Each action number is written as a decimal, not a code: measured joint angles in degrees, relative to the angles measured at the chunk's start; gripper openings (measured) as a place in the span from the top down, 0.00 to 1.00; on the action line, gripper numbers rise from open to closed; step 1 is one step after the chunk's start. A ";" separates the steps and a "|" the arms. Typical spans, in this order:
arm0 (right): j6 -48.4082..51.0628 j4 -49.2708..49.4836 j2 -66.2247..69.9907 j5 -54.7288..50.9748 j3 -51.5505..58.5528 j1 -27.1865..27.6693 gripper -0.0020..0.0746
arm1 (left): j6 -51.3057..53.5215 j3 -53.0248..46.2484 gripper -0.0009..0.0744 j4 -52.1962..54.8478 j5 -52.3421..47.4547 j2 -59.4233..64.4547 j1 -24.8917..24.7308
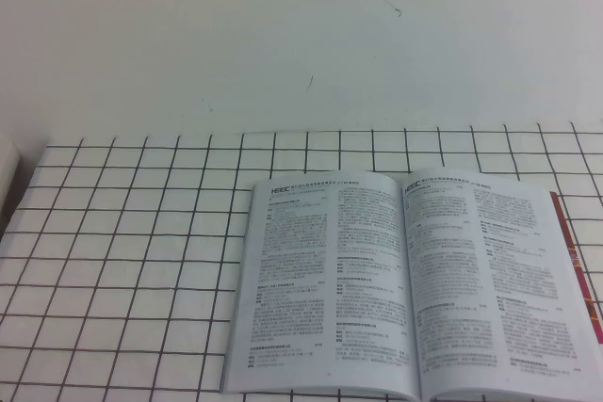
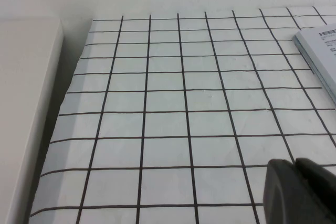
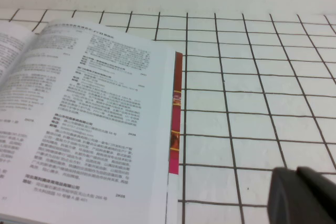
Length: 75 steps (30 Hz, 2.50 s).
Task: Close book
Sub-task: 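Close the open booklet and leave it lying on the table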
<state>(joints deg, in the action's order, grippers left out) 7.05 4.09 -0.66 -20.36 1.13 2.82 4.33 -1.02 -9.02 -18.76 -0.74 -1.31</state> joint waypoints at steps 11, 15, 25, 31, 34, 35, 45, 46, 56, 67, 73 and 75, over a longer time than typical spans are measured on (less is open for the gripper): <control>0.00 0.00 0.00 0.00 0.00 0.00 0.98 | 1.01 0.00 0.99 0.00 0.00 0.00 0.00; 0.00 0.00 0.00 0.00 0.00 0.00 0.98 | 1.01 0.00 0.99 0.00 0.10 0.00 0.00; 0.00 0.04 0.00 0.89 0.00 0.00 0.98 | 1.09 -0.11 0.99 -2.71 1.62 0.00 0.00; 0.00 0.18 0.00 9.07 0.53 0.00 0.98 | 1.09 -0.19 0.99 -6.07 6.13 0.00 0.00; 0.00 0.18 0.00 15.87 0.53 0.00 0.98 | 1.09 -0.19 0.99 -8.38 11.75 0.00 0.00; 0.00 0.18 0.00 18.52 0.53 0.00 0.98 | 1.09 -0.19 0.99 -8.81 13.59 0.00 0.00; 0.00 0.28 0.00 43.33 0.53 0.00 0.98 | -0.36 -0.19 0.99 -10.70 29.19 0.00 0.00; 0.00 0.28 0.00 45.10 0.53 0.00 0.98 | -0.63 -0.19 0.99 -10.82 31.03 0.00 0.00; -0.17 1.36 0.00 50.02 0.53 0.00 0.98 | -1.82 -0.19 0.99 -11.65 38.04 0.00 0.00; -3.57 2.44 0.00 69.06 -4.42 0.00 0.98 | -16.34 3.09 0.99 -8.67 58.90 -0.14 0.00; -17.35 -0.41 0.14 51.76 -24.63 0.00 0.98 | -18.67 19.13 0.99 -0.23 45.75 0.00 0.00; -23.05 -5.63 1.47 42.59 -31.57 0.00 0.98 | -18.92 24.60 0.99 1.38 39.83 1.26 0.00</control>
<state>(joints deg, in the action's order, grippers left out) -16.01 -1.54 0.80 22.23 -30.45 2.82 -14.59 23.57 -7.64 21.07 0.51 -1.31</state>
